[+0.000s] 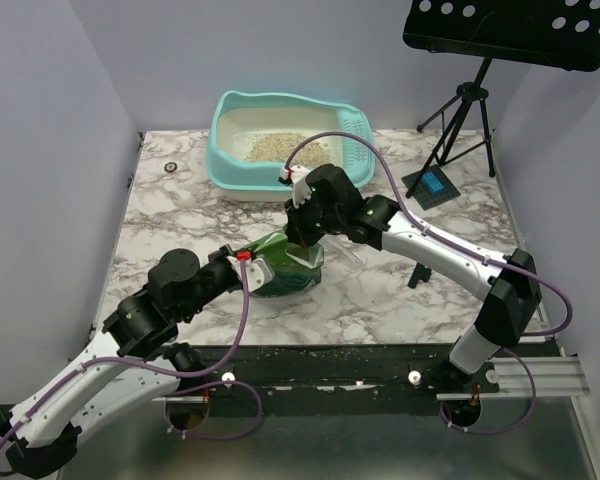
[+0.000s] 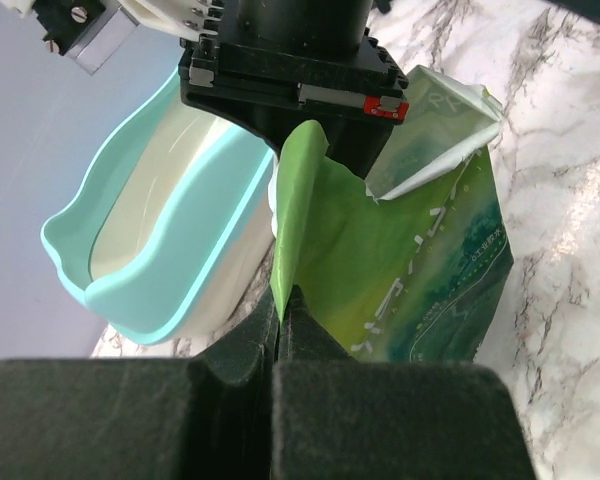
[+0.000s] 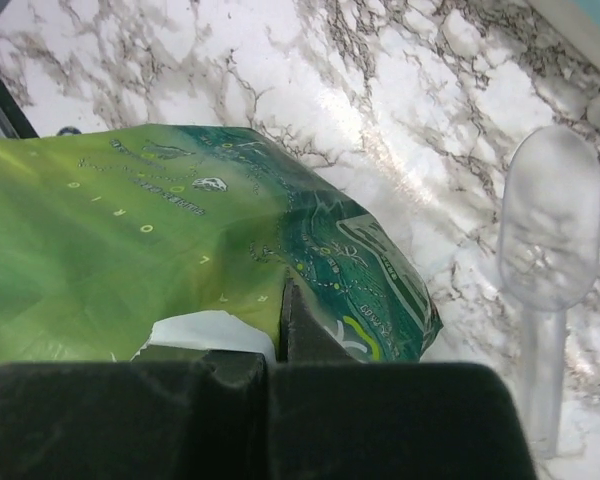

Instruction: Fill the litter box with clean litter

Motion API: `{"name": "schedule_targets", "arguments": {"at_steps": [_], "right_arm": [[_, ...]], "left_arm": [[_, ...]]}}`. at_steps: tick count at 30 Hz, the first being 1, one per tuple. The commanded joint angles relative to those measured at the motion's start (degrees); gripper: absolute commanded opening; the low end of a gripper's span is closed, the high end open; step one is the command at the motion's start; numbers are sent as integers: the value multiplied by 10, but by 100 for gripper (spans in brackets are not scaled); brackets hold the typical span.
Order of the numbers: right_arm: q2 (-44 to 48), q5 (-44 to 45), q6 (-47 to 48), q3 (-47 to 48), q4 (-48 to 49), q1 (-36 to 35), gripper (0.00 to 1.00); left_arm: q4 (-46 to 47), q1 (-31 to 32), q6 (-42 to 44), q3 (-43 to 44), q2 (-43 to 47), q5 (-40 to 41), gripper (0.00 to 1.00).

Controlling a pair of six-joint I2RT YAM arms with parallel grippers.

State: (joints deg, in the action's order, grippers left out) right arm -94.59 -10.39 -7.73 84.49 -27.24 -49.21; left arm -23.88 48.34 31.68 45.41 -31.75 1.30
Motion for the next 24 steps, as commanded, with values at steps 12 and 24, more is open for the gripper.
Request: {"name": "schedule_targets", "arguments": {"at_steps": [12, 24], "right_arm": [[26, 207, -53, -35, 31, 34, 21], [171, 178, 63, -37, -56, 32, 55]], "left_arm": [[102, 1, -52, -65, 43, -55, 0], [132, 1, -65, -90, 76, -52, 0]]}}
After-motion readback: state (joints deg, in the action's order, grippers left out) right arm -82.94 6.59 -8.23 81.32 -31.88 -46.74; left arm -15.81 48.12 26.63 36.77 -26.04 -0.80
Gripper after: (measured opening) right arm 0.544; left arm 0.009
